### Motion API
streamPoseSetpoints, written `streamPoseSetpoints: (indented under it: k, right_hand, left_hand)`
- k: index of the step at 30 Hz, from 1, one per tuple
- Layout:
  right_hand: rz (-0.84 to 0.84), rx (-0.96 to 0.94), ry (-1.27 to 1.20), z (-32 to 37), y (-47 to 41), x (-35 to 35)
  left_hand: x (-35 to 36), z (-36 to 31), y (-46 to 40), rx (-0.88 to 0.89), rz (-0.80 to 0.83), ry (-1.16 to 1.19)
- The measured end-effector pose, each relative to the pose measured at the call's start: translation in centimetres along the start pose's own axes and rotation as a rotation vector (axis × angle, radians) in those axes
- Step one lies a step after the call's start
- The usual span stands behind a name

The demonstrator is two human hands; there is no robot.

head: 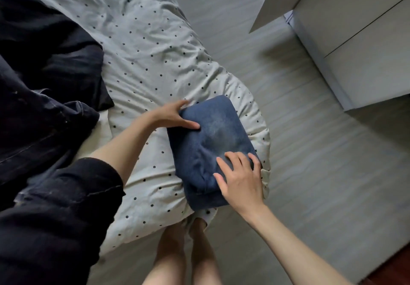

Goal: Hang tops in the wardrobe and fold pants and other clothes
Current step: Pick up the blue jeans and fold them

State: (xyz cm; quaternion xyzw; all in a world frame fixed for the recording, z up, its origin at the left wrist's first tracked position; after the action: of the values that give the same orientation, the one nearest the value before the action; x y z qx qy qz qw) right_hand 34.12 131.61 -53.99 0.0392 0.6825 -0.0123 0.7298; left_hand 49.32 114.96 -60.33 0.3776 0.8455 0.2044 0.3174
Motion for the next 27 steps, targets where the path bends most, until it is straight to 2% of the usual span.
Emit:
streamPoseSetpoints:
  k: [3, 7, 11, 14, 19, 27]
  right_hand:
    - [0.078, 0.000, 0.054, -0.4, 0.7, 1.4]
    - [0.121, 0.066, -0.003, -1.5, 0.9, 1.1]
    - [-0.002, 0.144, -0.091, -3.4, 0.9, -2.8]
    - [-0.105, 0.169, -0.110, -4.2, -0.1, -5.6]
    - [-0.198, 0.112, -0.155, -4.1, -2.0, -10.5]
    - [-0.347, 0.024, -0.170, -2.2, -4.9, -18.4]
  left_hand:
    - [0.3, -0.1, -1.2, -0.012, 0.060, -0.036]
    - [0.2, -4.6, -1.0, 0.102, -0.015, -0.156]
    - [0.4, -12.2, 1.2, 0.325, -0.032, -0.247]
    - [-0.2, -16.4, 2.7, 0.424, -0.035, -0.323]
    - [-3.6, -20.9, 5.3, 0.484, -0.079, -0.376]
    - [-10.0, -26.9, 11.3, 0.509, -0.240, -0.432]
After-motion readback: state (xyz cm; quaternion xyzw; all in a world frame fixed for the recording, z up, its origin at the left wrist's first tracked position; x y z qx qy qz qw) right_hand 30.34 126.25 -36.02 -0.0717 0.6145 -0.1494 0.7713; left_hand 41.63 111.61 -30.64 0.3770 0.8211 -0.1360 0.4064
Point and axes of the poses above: each hand's wrist, its own y-axis away from the middle knuckle, its own x-axis out of the palm, z = x × y, the point moved 7 cm from there along -y, towards the middle knuckle, and after that the axes turned 11 degrees about x, right-handed, at the moved point
